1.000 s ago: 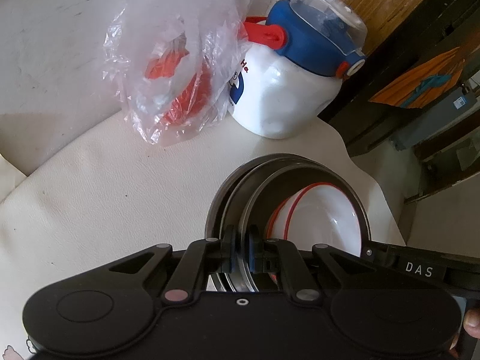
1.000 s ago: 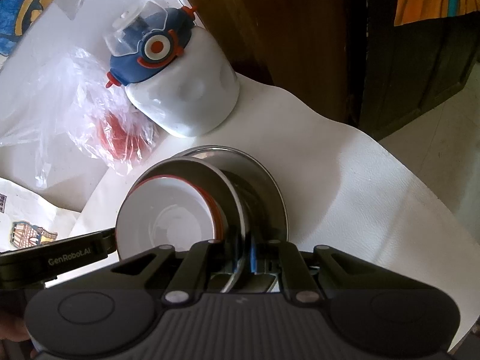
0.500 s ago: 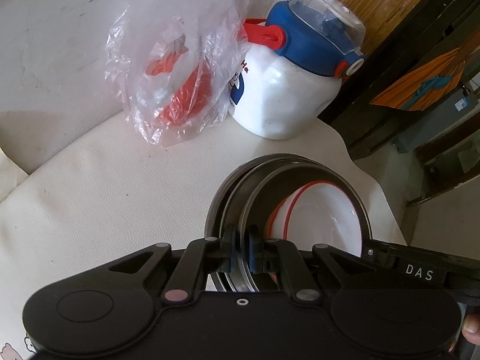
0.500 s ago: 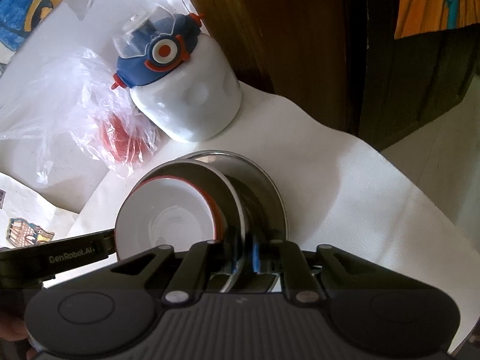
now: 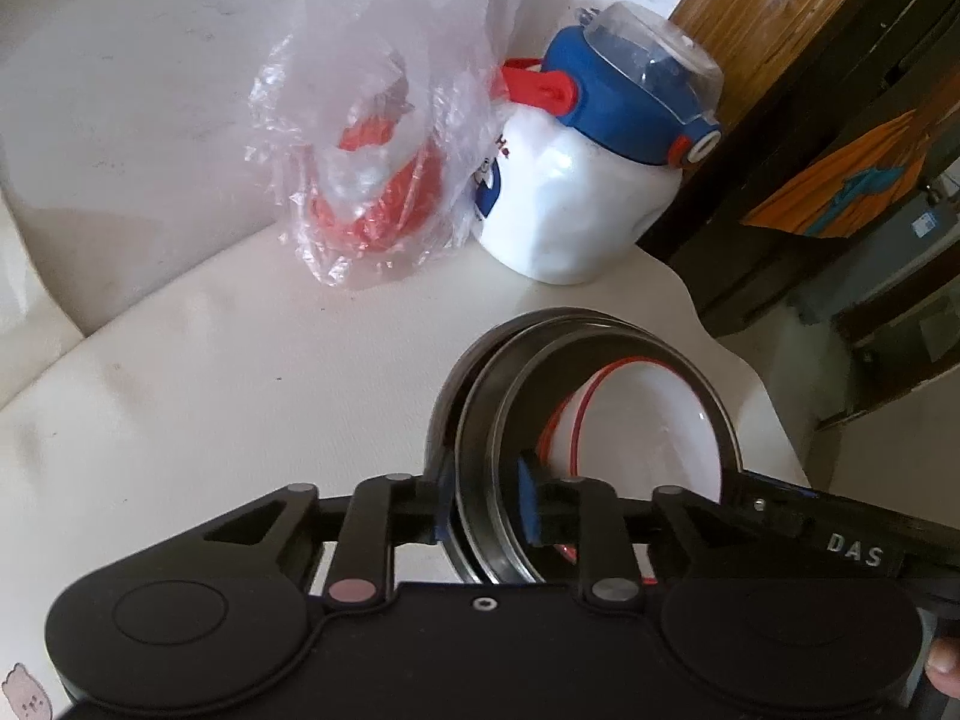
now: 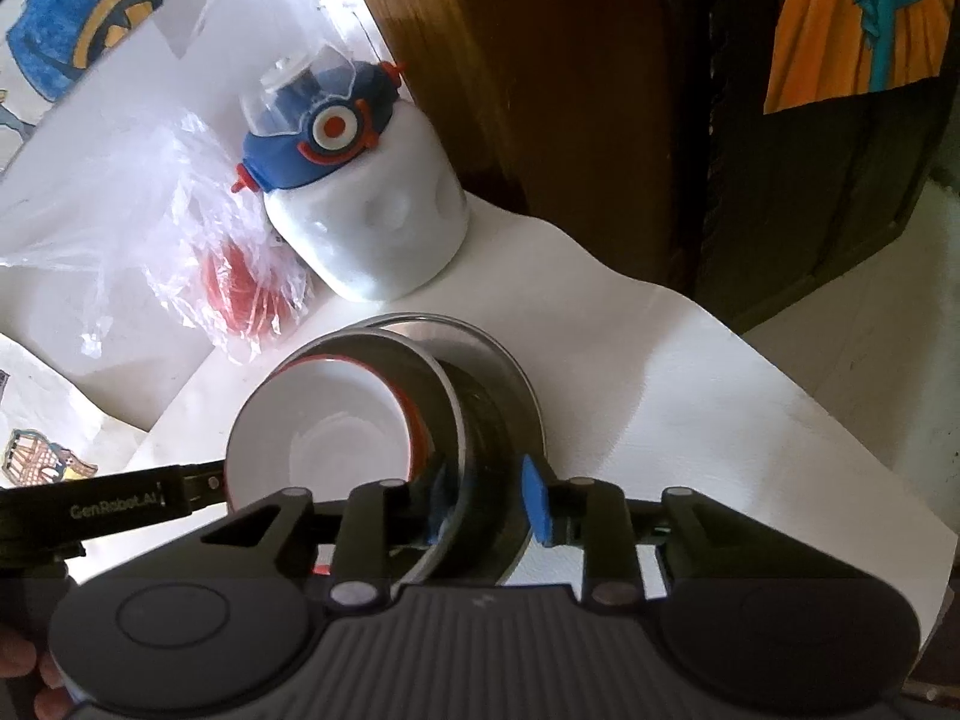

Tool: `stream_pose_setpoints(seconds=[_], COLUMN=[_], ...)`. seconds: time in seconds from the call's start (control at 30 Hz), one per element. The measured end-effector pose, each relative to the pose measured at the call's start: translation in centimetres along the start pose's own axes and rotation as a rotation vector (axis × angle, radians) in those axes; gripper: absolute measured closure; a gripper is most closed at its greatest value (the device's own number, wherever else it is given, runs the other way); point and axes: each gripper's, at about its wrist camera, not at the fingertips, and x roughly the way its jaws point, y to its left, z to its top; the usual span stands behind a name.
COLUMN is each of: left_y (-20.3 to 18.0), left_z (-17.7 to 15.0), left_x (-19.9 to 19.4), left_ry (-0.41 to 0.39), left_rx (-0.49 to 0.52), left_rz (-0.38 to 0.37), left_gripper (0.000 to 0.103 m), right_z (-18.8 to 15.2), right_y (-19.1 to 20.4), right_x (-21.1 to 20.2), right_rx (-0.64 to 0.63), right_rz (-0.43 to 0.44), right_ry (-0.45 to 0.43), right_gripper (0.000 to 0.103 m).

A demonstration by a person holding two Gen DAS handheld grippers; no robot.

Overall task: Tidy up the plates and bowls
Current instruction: 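Open both grippers to release the bowls on the steel plate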

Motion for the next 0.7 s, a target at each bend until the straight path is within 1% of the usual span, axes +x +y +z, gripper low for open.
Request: stream_pose_setpoints(seconds=[0.07,0.13,0.2,0.33,0.4,0.43,0.47,0.5,0.67,0.7], left_y=[0.1,0.3,0.5,0.7,0.9,1.0,1.2,1.4,2.4,2.7], left_z=[-0.3,-0.7,-1.3,-2.4,-3.1,-3.5,-3.9,-4.3,-6.4,-6.9], left_x=[-0.6,-1.2,-2.0,-3.5,-4.2,-4.8,-5.3,-5.8,-8.5,-9.1], left_ry=[-0.012,-0.019,-0.032,-0.052,-0.061,-0.071,-0.082,-0.094,-0.135,-0.140], left_rx=[0.002,-0.006,-0.008,0.000,-0.002,-0.004,-0.004,-0.005,0.008,0.013], left_rz=[0.011,0.006,0.001,0.003,0.003,0.003,0.004,0.005,-0.005,-0.007], left_gripper=[0.066,0.062,0.053,0.045,0.038,0.036,0.031,0.027,0.018,0.017], right_z=[-0.3,-0.8,-1.4,-2.7,-3.6,-4.0,-4.4,-4.9,-7.5,-8.2], right_y=[0.0,-0.2,-0.2,0.1,0.4,0.5,0.7,0.9,2.2,2.6], right_x=[-0.5,-1.1,-1.8,-3.3,-4.2,-4.6,-5.1,-5.5,-7.8,-8.2], right_rx=[0.002,0.017,0.024,0.029,0.032,0.035,0.039,0.043,0.061,0.063], right_rz=[-0.019,-0.017,-0.020,-0.019,-0.021,-0.022,-0.022,-0.023,-0.032,-0.036], right_ry=[-0.015,-0.032,-0.050,-0.080,-0.098,-0.109,-0.119,-0.133,-0.178,-0.187], right_gripper=[0.059,0.055,0.052,0.045,0.040,0.036,0.032,0.031,0.019,0.018])
